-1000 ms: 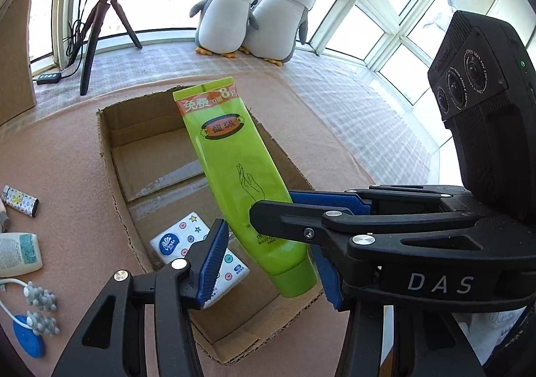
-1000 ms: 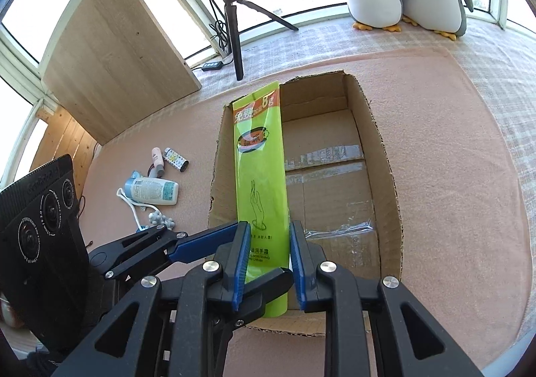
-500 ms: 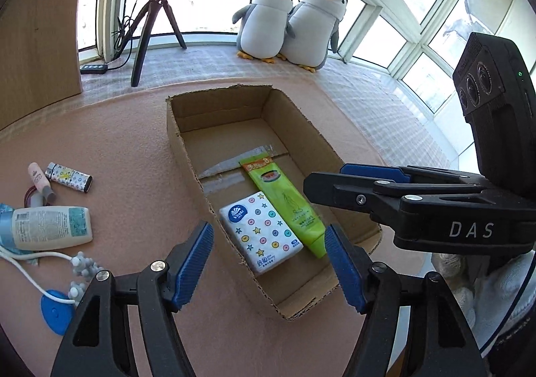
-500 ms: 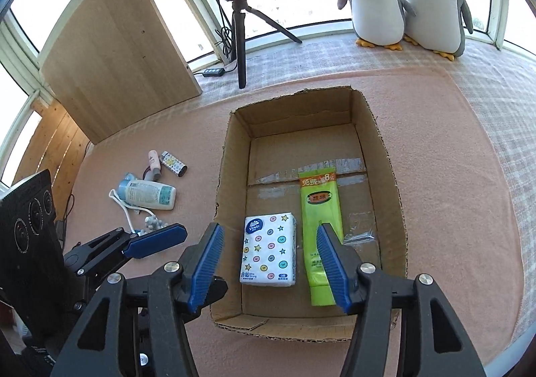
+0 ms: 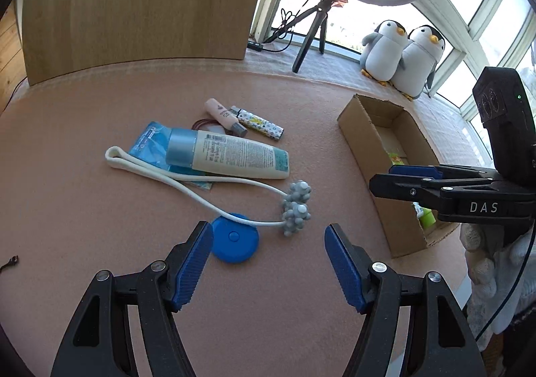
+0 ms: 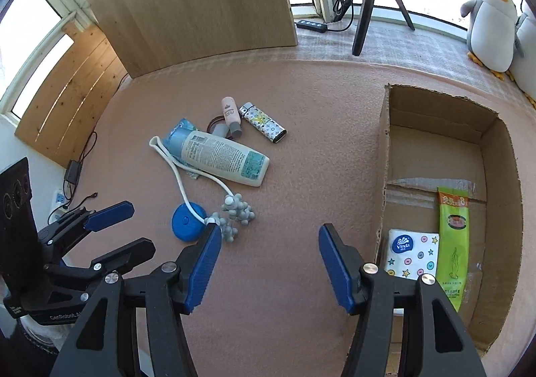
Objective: Organize objects
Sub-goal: 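Move the left gripper back toward the white massager and blue tape measure, then close the right gripper on the grey knobbed end of the white massager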
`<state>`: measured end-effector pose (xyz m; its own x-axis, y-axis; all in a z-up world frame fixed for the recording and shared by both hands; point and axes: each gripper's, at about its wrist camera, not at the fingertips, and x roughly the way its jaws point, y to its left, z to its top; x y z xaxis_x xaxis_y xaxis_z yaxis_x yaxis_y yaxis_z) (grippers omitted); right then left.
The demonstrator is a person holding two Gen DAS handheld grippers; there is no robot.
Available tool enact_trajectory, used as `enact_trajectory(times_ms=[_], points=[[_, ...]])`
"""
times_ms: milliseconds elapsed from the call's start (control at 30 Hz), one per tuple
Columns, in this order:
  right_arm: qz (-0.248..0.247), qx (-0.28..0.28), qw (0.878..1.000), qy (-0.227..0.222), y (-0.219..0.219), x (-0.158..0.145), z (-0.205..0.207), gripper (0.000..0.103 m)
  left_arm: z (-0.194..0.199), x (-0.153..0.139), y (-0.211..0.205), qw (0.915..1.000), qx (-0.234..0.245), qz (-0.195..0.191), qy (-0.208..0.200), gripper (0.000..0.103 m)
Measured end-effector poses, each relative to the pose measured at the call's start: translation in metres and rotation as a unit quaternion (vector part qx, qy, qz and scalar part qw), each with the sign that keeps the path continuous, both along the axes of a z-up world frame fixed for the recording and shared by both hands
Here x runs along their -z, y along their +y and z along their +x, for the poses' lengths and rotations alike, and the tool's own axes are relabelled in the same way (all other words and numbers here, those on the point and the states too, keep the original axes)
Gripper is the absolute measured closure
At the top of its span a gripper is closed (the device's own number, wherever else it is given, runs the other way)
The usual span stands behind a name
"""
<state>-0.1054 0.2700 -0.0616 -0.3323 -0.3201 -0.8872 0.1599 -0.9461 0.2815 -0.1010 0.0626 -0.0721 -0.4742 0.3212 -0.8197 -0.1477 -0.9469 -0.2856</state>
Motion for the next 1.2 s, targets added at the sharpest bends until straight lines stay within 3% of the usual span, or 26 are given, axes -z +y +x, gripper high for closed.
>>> enact_trajectory(times_ms=[333,733,933,1200], points=[[0.015,-0.031,0.998,-0.052,-0.061,0.036,-0.047,0.046,0.021,0.003,-0.089,0.9979,-0.064,0.010,-0.008,0.031],[0.054,-0.039,0.992,-0.109,-0.087,0.080,-0.070,0.048,0.027,0.013,-0.117,0.9959,-0.086,0.019,-0.022,0.031],[0.070,-0.057,0.991,-0.100,-0.093,0.079,-0.056,0.069,0.020,0.023,-0.119,0.9956,-0.086,0.023,-0.031,0.031],[0.073,-0.068,0.991,-0.093,-0.096,0.077,-0.026,0.076,0.010,0.036,-0.103,0.9958,-0.071,0.037,-0.045,0.031]])
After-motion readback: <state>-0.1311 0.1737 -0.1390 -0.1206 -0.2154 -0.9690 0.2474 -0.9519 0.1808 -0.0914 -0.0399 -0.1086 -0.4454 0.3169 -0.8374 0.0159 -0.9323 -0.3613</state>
